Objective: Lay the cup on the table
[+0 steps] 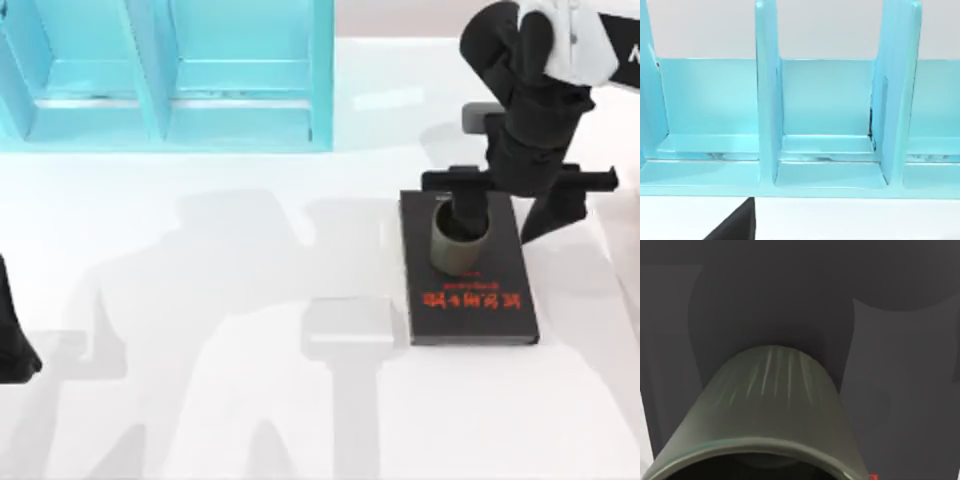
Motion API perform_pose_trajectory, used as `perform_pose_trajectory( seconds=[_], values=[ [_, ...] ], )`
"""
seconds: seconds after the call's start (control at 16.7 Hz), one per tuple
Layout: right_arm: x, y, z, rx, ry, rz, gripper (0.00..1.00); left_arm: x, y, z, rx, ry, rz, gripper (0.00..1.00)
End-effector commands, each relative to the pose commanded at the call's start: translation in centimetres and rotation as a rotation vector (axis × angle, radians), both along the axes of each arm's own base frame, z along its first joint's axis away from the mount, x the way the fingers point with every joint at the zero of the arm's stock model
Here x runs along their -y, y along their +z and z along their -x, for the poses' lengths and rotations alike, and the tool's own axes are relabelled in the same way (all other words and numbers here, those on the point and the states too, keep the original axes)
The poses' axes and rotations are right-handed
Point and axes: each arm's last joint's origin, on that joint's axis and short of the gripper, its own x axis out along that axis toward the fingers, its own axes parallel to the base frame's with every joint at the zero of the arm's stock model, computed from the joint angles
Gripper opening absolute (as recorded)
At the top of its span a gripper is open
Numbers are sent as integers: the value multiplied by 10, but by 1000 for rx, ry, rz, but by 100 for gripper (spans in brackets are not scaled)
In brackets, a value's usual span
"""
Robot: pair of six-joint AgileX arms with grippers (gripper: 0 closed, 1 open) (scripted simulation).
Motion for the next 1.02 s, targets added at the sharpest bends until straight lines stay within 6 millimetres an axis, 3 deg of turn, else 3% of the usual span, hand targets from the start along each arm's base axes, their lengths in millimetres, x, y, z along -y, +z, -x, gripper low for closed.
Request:
perform_pose_trajectory(
  seconds=[0.24, 0.3, 0.84, 1.02],
  values=[
    [0, 0, 0, 0, 0, 0, 2, 0, 0, 0, 0, 0, 0, 100],
    [0, 0, 0, 0, 0, 0, 0, 0, 0, 0, 0, 0, 0, 100],
    [1, 2, -1, 2, -3, -1, 0, 0, 0, 0, 0, 0, 0, 100],
    [0, 18, -2, 1, -3, 0, 0, 0, 0, 0, 0, 0, 0, 100]
  ],
)
